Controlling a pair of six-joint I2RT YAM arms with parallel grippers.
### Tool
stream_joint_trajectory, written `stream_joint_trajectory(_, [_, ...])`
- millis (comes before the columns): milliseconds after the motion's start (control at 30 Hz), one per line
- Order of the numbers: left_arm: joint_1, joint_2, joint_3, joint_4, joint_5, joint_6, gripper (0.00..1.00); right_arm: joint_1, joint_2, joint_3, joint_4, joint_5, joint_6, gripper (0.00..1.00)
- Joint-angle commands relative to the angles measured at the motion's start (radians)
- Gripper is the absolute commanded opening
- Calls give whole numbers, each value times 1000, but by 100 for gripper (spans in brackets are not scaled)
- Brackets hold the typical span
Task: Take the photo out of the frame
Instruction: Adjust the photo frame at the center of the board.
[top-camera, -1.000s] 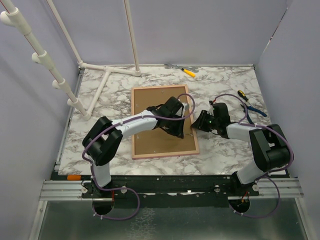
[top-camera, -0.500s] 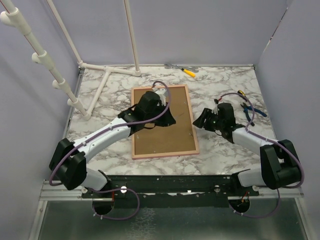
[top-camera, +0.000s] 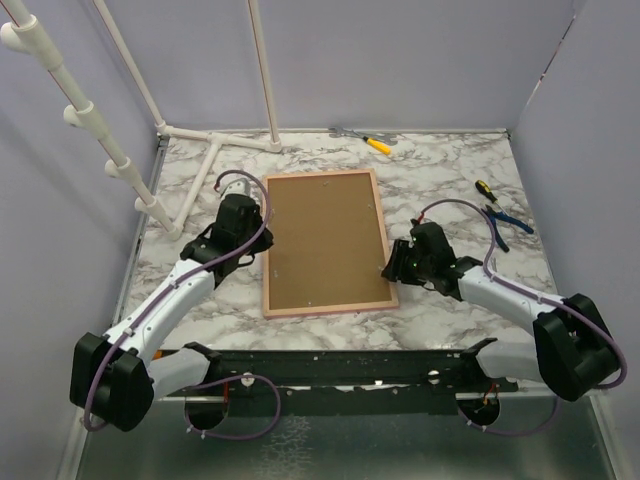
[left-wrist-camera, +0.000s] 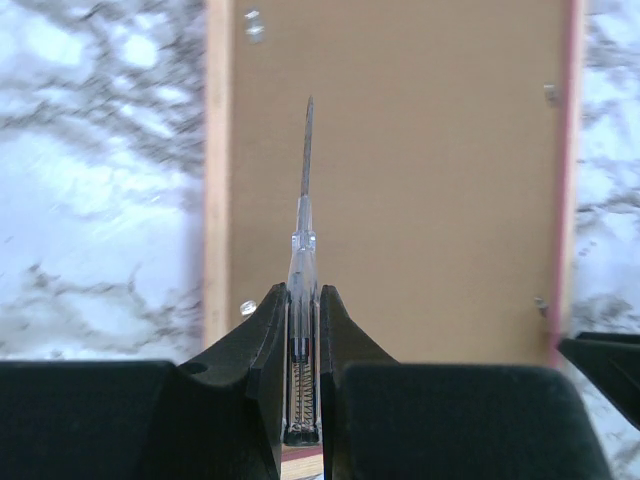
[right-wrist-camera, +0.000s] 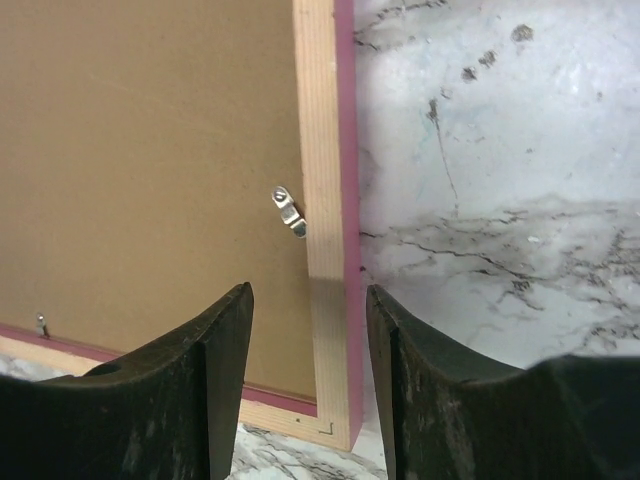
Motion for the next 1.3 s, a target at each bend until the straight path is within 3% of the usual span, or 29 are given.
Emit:
stream_joint_trajectory(0, [47, -71, -88, -55, -146, -62, 0, 36, -23, -5, -107, 121, 57, 52])
stream_joint_trajectory(467, [71, -157, -218, -20, -203, -185, 0, 62, -16, -11, -140, 93, 71, 45])
stream_joint_trajectory(700, [71, -149, -264, 24, -163, -214, 0, 59, 57, 70, -238, 315, 118, 42])
stream_joint_trajectory(833, [71, -136, -288, 56, -140, -226, 0, -11, 118, 127, -220, 379, 114, 43])
stream_joint_trajectory(1000, [71, -109, -314, 123, -80, -220, 0, -212, 248, 210, -144, 327, 78, 43])
stream_joint_trajectory(1167, [71, -48, -302, 210, 14, -177, 0, -331, 298, 304, -119, 333, 109, 53])
stream_joint_trajectory(1200, [71, -30, -291, 217, 26, -168, 0, -332, 293, 324, -140, 342, 109, 64])
stream_joint_trajectory(1267, [71, 2, -270, 230, 45, -148, 0, -332, 272, 343, -173, 343, 103, 72])
